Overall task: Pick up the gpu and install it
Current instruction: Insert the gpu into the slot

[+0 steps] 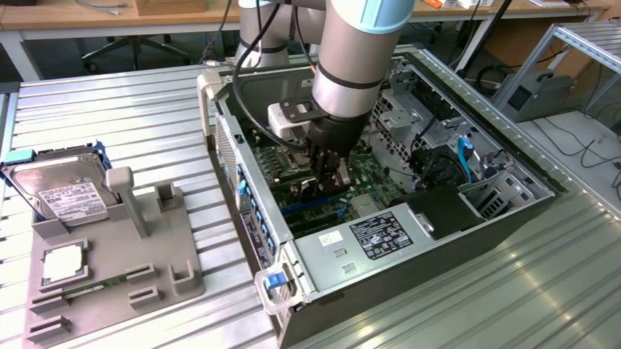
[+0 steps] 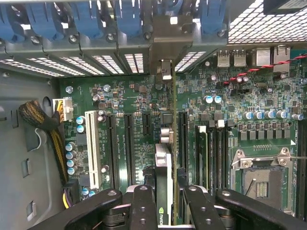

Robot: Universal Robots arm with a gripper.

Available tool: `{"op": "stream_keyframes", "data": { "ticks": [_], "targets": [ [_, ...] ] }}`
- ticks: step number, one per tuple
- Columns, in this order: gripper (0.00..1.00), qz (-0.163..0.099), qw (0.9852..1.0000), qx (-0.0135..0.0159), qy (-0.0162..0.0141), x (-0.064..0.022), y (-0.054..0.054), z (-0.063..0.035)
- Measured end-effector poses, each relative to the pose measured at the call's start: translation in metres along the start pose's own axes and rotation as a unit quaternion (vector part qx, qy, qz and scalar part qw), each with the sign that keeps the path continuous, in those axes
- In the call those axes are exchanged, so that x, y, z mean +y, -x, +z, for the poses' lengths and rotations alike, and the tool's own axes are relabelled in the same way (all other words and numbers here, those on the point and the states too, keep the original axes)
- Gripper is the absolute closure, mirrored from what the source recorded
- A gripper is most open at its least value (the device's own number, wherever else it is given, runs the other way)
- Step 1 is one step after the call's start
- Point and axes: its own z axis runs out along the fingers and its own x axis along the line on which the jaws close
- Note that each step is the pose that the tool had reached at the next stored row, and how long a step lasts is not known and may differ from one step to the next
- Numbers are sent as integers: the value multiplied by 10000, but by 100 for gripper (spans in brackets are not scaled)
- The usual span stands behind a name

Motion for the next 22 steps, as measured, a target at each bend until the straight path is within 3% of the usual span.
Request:
{"op": "stream_keyframes", "data": {
  "ticks": [22],
  "targets": [
    [73, 0, 10000, -1, 0, 7, -1, 34]
  ]
}}
